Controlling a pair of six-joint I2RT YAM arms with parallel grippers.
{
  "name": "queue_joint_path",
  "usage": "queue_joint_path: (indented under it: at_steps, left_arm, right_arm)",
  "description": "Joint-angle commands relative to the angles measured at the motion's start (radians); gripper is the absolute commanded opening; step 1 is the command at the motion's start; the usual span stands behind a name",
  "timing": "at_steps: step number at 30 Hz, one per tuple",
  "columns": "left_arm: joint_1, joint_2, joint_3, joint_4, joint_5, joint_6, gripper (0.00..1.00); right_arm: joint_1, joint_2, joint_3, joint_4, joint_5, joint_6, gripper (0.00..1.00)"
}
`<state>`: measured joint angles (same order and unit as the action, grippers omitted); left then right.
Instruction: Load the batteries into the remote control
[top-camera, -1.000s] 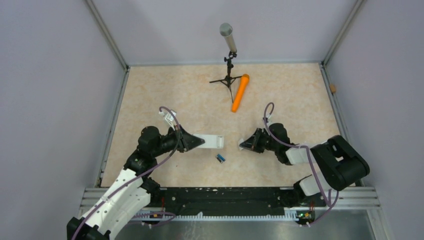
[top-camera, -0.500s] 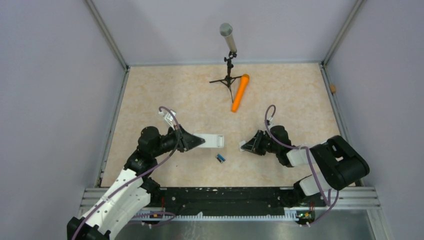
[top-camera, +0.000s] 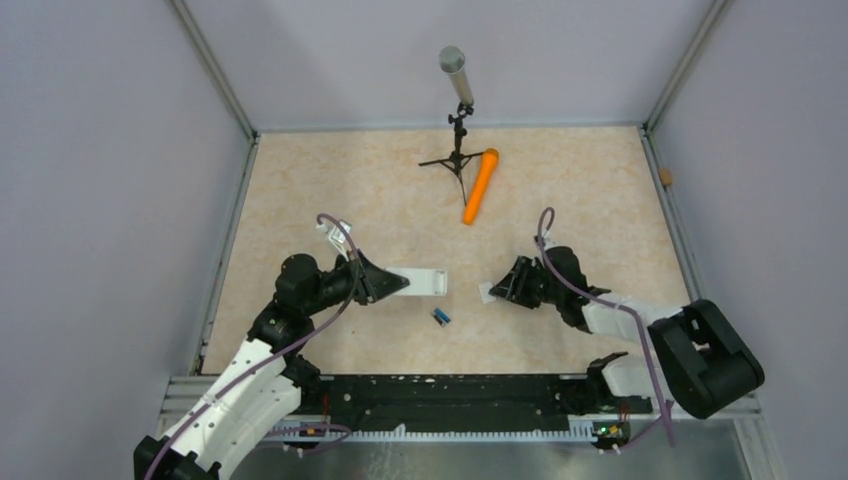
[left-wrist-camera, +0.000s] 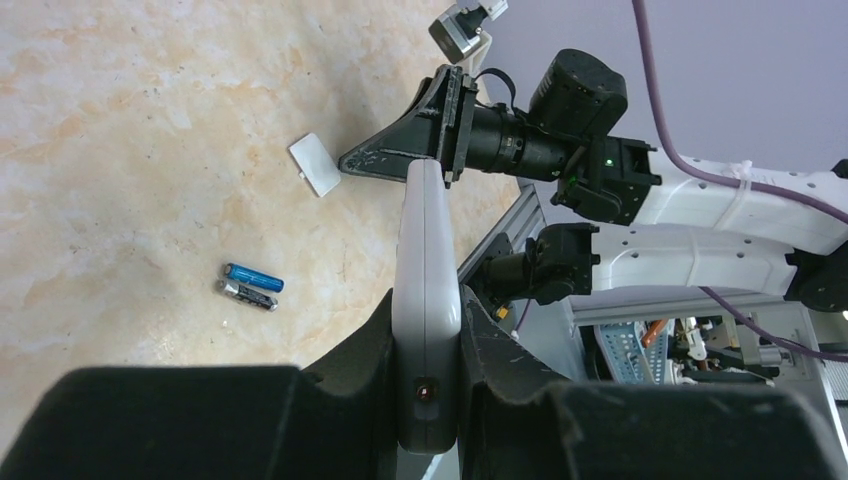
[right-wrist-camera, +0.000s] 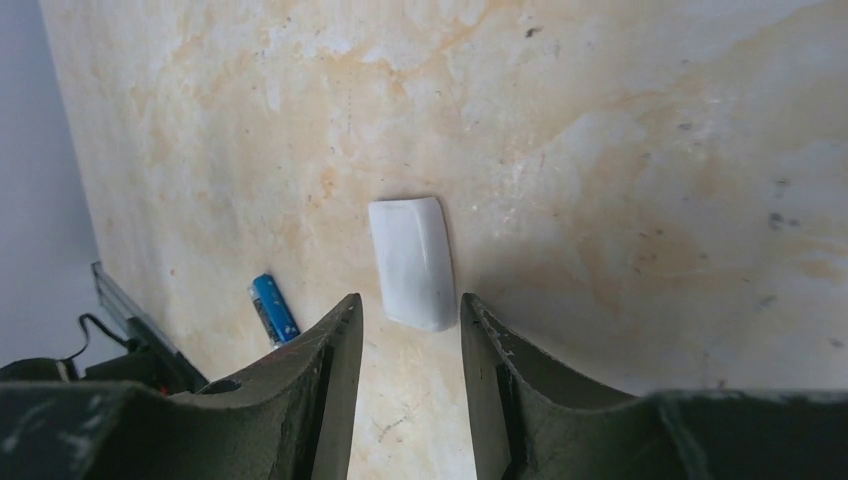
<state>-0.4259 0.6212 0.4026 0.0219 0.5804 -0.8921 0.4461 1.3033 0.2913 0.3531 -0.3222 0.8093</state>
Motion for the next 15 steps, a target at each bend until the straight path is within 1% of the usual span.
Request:
queue_joint_path:
  at_steps: [1, 5, 8, 11, 15]
  left_arm:
    - [0.006, -0.017, -0.005, 0.018, -0.022, -0.007, 0.0]
    - [0.007, -0.014, -0.008, 0.01, -0.034, -0.005, 0.0]
    - [0.008, -0.011, -0.006, -0.005, -0.041, -0.002, 0.0]
    - [0.01, -0.002, -0.004, -0.017, -0.045, 0.004, 0.0]
    - [0.012, 0.005, -0.003, -0.061, -0.044, 0.004, 0.0]
  right_arm:
    - [-0.01, -0.098, 0.053, -0.255, 0.114, -0.107, 0.41]
    - [-0.009, -0.175, 0.103, -0.393, 0.127, -0.162, 0.41]
    - [0.005, -0.222, 0.141, -0.464, 0.117, -0.196, 0.41]
    - [0.054, -0.244, 0.215, -0.552, 0.135, -0.24, 0.41]
    - [0.145, -0.224, 0.305, -0.618, 0.172, -0.293, 0.42]
